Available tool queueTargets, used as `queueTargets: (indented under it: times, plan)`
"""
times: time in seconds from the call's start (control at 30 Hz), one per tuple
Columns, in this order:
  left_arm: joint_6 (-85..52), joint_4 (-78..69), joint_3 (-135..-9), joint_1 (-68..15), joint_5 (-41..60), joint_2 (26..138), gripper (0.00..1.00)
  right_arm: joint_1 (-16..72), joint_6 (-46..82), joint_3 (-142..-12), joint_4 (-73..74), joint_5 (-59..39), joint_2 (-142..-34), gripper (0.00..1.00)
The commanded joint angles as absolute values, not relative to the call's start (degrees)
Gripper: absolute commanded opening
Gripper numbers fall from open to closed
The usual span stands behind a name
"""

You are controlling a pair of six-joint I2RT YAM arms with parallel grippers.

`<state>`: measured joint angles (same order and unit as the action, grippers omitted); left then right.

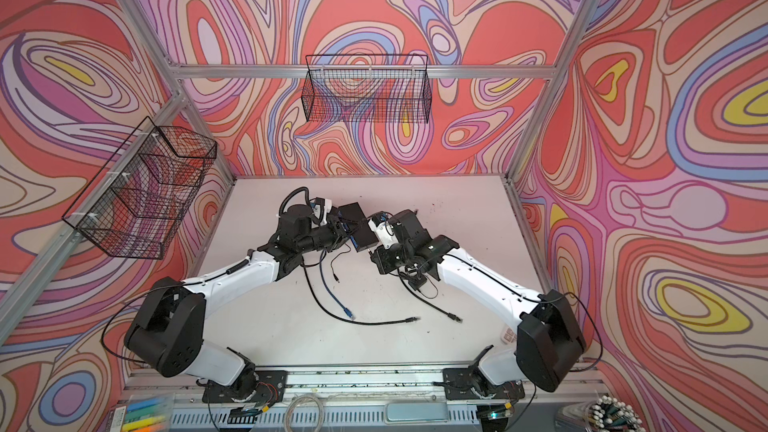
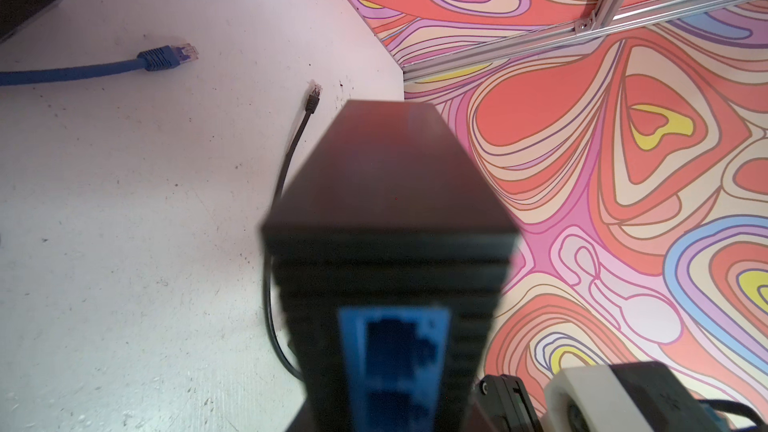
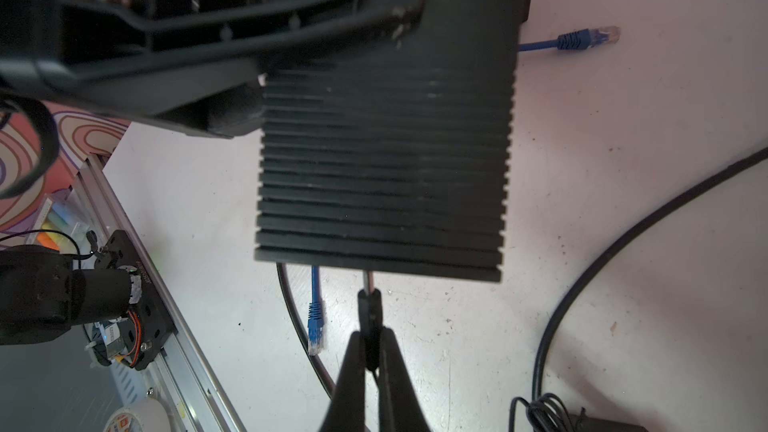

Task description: Insert the plug into the switch port

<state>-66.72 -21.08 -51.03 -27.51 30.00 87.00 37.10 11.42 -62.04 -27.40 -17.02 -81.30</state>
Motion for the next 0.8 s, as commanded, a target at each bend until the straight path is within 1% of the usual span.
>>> queueTargets:
  times: [0.0, 0.77]
  plan:
    - [-67.45, -24.54, -50.63, -27.99, 30.63, 86.43, 0.14, 37.28, 11.95, -63.72, -26.37, -17.76, -82.07, 0.0]
    - [-68.12, -26.6, -48.67, -28.51, 30.75, 87.09, 0.13, 37.27, 13.06, -65.11, -26.34, -15.85, -80.8, 0.0]
